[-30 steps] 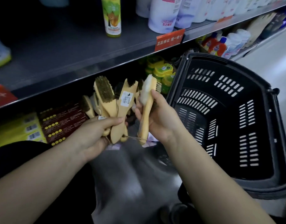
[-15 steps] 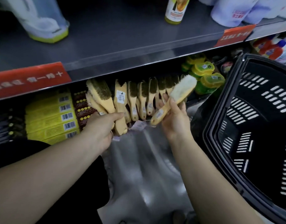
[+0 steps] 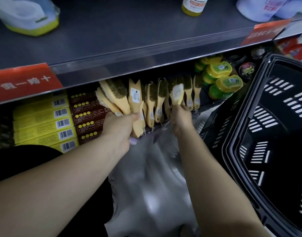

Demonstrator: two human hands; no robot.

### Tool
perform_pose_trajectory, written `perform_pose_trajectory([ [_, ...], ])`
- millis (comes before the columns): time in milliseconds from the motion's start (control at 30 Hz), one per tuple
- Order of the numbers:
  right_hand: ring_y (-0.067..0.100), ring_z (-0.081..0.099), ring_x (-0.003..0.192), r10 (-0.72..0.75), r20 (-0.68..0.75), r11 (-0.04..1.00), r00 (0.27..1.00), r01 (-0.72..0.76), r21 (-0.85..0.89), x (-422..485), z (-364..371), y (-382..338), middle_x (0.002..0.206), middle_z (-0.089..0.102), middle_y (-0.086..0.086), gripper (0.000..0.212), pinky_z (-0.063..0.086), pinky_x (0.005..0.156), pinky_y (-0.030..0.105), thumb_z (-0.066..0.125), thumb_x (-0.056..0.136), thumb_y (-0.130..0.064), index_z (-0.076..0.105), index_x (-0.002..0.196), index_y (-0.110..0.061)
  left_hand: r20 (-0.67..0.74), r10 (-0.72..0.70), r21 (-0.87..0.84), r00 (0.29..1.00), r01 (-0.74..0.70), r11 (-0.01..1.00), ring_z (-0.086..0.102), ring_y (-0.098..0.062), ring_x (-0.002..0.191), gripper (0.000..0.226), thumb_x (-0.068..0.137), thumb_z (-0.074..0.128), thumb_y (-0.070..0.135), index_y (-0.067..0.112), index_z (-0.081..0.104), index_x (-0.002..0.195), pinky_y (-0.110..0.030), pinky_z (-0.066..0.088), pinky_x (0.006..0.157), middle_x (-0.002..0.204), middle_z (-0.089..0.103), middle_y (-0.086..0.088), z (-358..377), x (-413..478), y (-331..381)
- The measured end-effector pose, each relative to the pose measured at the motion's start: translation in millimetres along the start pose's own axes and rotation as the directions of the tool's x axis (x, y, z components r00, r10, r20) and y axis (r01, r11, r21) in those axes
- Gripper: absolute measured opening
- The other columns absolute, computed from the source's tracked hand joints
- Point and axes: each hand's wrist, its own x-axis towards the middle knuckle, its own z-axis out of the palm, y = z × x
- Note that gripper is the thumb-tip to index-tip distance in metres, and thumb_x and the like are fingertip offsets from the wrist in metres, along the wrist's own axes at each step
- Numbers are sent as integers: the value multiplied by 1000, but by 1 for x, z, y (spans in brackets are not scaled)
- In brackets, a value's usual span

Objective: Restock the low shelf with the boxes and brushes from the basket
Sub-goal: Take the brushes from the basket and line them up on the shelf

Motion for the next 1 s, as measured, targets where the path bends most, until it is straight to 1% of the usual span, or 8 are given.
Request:
perform_pose_trajectory([
  [100, 28, 60, 103, -22, -57, 991, 998, 14, -135, 29, 10, -6, 116, 59, 15, 35, 47, 83, 33, 46, 94, -9, 44, 129, -7, 30, -8, -31, 1000, 9, 999, 67, -18, 65, 34, 78, 71, 2, 12, 57, 107, -34, 56, 47, 90, 69, -7, 12, 3, -3],
  [267, 22, 57, 87, -121, -141, 971, 982, 88, -222, 58, 19, 9, 101, 61, 7, 11, 43, 73, 28, 54, 91, -19, 51, 102, -21, 16, -31, -38, 999, 32, 999, 68, -17, 72, 35, 77, 72, 2, 11, 59, 109, -25, 53, 49, 95, 69, -6, 21, 12, -8],
  [467, 18, 58, 85, -201, -146, 950, 969, 157, -272, 73, 21, 28, 76, 56, -14, 14, 44, 77, 26, 57, 91, -20, 59, 105, -20, 9, -32, 13, 999, 32, 999, 68, -15, 72, 30, 78, 72, 5, 10, 63, 107, -25, 55, 53, 95, 71, -6, 32, 25, -11],
  [633, 28, 59, 106, -171, -132, 952, 976, 130, -276, 64, 14, 24, 116, 62, 14, 27, 48, 95, 39, 50, 95, -15, 57, 120, -9, 53, -63, 6, 997, 63, 998, 69, -21, 88, 34, 80, 71, 6, 13, 63, 112, -38, 58, 74, 101, 71, -5, 47, 30, -13],
  [733, 25, 58, 107, -239, -186, 950, 953, 190, -248, 46, 8, 11, 113, 64, 10, 24, 47, 96, 40, 45, 97, -20, 63, 110, -10, 63, -73, 5, 995, 72, 997, 68, -23, 93, 38, 79, 71, 6, 13, 61, 115, -41, 57, 78, 106, 70, -6, 56, 32, -10],
  [867, 15, 65, 81, -103, 219, 990, 970, 122, -73, -1, 1, -7, 84, 72, -2, 40, 51, 69, 30, 44, 93, -47, 73, 85, -21, 89, -76, 23, 993, 74, 997, 67, -23, 91, 41, 78, 72, 9, 12, 59, 117, -26, 51, 53, 105, 70, -8, 65, 35, -9],
  [933, 11, 64, 76, -52, 396, 999, 917, 53, 8, -16, -1, -11, 77, 70, -4, 28, 50, 63, 22, 53, 91, -38, 72, 79, -21, 124, -88, 66, 988, 80, 995, 68, -23, 86, 39, 78, 73, 13, 12, 61, 116, -26, 49, 50, 102, 70, -8, 70, 33, -9],
  [1000, 11, 61, 69, -43, 413, 992, 910, -10, 125, -19, -1, -12, 69, 66, -3, 20, 49, 59, 22, 55, 92, -21, 66, 76, -17, 147, -115, 100, 982, 101, 990, 68, -17, 69, 30, 82, 71, 18, 11, 64, 110, -27, 49, 50, 88, 72, -5, 74, 29, -9],
])
